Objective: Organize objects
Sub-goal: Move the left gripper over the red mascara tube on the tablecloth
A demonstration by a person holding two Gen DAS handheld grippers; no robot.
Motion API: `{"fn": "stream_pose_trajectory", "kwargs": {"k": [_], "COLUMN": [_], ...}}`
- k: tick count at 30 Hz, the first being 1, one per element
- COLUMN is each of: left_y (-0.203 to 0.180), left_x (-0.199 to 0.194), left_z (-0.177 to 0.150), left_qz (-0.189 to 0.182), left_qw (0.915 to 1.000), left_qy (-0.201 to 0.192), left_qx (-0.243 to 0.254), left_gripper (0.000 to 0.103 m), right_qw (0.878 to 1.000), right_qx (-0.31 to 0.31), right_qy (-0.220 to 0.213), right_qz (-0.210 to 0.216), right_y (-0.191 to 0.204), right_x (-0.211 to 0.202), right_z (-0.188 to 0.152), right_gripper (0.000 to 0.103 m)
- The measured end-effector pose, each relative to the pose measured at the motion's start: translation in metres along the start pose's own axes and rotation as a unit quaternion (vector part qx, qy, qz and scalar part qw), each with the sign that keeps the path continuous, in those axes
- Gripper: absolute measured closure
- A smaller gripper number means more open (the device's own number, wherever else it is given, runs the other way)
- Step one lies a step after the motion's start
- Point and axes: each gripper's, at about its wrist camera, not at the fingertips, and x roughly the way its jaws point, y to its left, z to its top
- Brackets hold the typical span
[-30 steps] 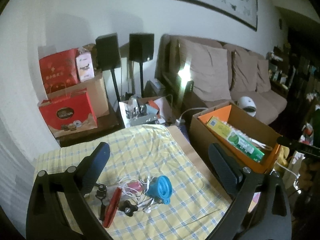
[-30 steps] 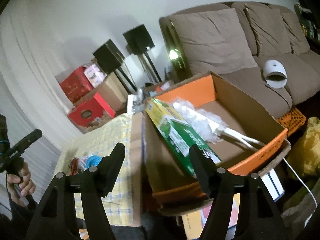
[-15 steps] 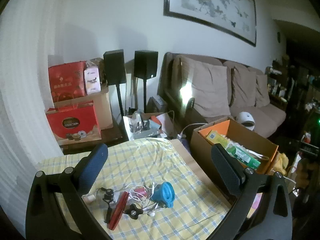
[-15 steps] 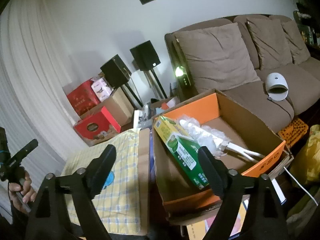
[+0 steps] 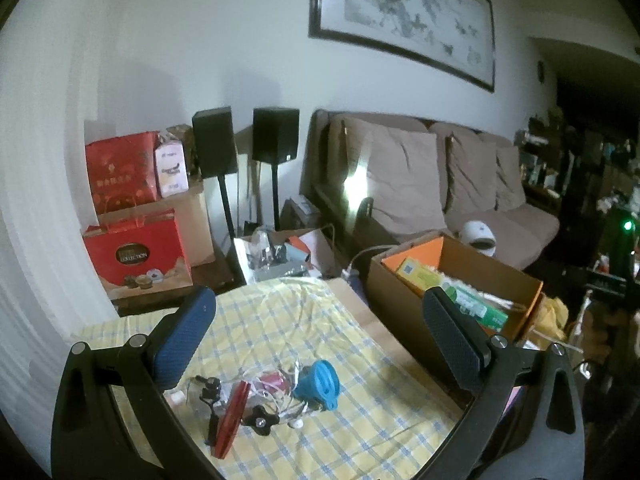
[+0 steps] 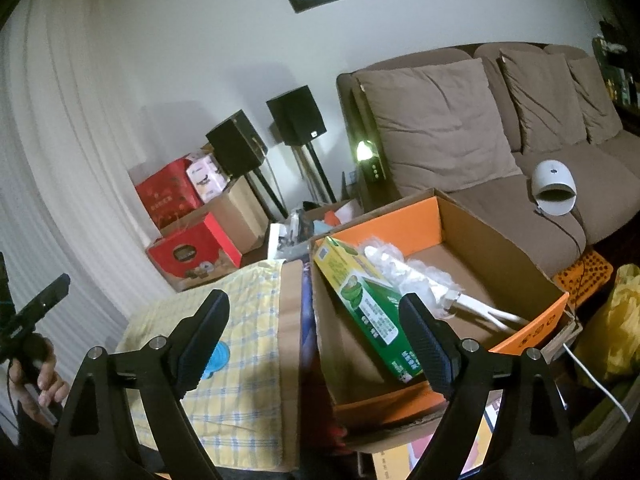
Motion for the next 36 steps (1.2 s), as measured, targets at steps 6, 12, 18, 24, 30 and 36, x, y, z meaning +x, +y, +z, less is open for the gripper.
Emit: {"fn": "stream_pose_trajectory", "kwargs": {"k": [6,12,18,24,30,36], "left_y": [-0.003,0.005,0.013,0.027,0.045,0.06], "left_x": [-0.004,-0.004,-0.001,0.003,0.008,0.006], "left_z": [-0.005,-0.009,-0.017,-0.027,-0.035,-0.04], "left_qz": [-0.003,0.006,0.034,0.05,0.047,0.045], "left_qw": [1.0,0.9999,0.9994,0.9985,0.9973,0.9958], "left_qy": [-0.008,-0.008,-0.003,0.005,0.024,0.02], "left_qx": [0.005,0.0,-0.004,-0.021,-0.052,-0.078], "left_gripper": [0.0,0.0,0.0,0.0,0.0,0.0], "right_qw": [1.0,1.0,0.999,0.999,0.997,0.995], "right_qx": [-0.01,-0.019,-0.031,-0.045,-0.071,-0.085], "right_qy": [0.0,0.003,0.007,0.017,0.04,0.053], "right_qz": [0.0,-0.002,-0.005,0.004,0.015,0.017], "right_y": [0.005,0.011,0.021,0.037,0.061,0.073], "right_x": [-0.001,0.001,0.005,0.015,0.033,0.043], "right_z": [-0.001,-0.002,-0.004,-0.01,-0.021,-0.029], "right_gripper": [0.015,0.015,0.015,0.015,0.015,0.015]}}
